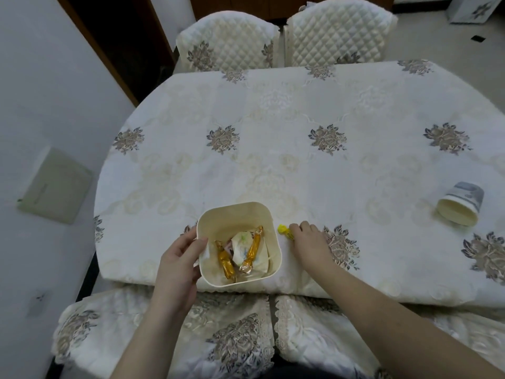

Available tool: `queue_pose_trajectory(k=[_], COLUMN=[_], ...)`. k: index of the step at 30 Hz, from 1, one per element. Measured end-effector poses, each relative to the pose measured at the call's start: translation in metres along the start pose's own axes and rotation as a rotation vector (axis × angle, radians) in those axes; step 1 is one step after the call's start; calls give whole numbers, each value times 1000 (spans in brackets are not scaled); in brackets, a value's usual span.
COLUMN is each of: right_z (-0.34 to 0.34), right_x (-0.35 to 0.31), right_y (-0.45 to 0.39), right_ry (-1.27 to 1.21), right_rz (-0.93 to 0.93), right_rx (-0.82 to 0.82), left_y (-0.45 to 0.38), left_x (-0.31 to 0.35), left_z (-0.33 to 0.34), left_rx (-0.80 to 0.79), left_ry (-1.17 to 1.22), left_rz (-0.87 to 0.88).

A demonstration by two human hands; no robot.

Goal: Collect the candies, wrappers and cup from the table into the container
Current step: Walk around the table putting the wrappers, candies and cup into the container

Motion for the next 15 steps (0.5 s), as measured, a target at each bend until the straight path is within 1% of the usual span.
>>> queue_pose_trajectory(k=[2,4,7,12,15], right_z=[-3,-8,-23,-69,-110], right_x=[4,7,9,5,-12], right_y=[0,1,14,54,79], right_ry=[-52,-166,-349,-561,-675], right_rz=[17,43,81,75,26], right_rx=[-10,-24,13,124,240], left_y=[-1,-1,-1,-1,0], left_x=[-1,-2,-1,-2,0], left_z=[-3,-4,-6,-7,-5], left_rx=[-7,-12,-24,-71,-104], left_ry=[-6,-11,-7,-32,-56], left_rz=[-11,-12,-12,-5,5])
Point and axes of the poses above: each hand's wrist, its own y-axis away from the middle knuckle, its own z-axis out of the palm, x = y × z, the point moved 3 cm from there along -y, towards the middle knuckle, and after that the axes turned 10 degrees about -y, right-handed, at the moved point
